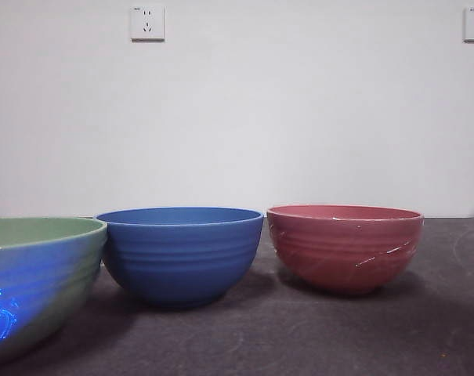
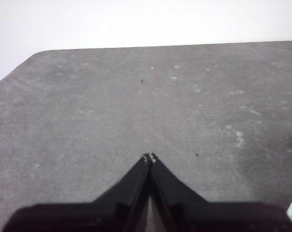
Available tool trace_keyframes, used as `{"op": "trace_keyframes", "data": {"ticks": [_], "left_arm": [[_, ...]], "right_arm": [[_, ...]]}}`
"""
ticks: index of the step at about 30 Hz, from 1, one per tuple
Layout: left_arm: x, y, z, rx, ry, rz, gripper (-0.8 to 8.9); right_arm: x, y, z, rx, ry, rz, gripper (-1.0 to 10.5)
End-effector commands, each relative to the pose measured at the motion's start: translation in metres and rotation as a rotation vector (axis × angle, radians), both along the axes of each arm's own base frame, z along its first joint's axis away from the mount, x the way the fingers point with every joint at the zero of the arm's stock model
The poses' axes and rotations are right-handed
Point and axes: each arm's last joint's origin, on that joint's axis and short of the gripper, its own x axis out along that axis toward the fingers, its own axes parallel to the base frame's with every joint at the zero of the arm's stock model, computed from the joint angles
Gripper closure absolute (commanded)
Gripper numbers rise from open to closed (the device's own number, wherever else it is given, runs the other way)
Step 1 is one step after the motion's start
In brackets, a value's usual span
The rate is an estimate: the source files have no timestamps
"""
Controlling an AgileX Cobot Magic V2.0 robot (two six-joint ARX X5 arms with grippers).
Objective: Pick up the green bowl on the top,put the green bowl on the left,pick up the red bowl in the middle,put the red bowl on the right
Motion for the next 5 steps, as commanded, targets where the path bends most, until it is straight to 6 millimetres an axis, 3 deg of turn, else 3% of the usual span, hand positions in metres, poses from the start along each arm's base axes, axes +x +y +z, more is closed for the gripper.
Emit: {"op": "trace_keyframes", "data": {"ticks": [1, 5], "left_arm": [[0.0004, 0.0003, -0.0048, -0.003, 0.015, 0.006, 8.17], [0.0004, 0.0003, -0.0048, -0.003, 0.015, 0.006, 8.17]], "right_arm": [[0.0007, -0.0001, -0.0042, 0.008, 0.011, -0.005, 9.5], [0.0007, -0.0001, -0.0042, 0.008, 0.011, -0.005, 9.5]]}}
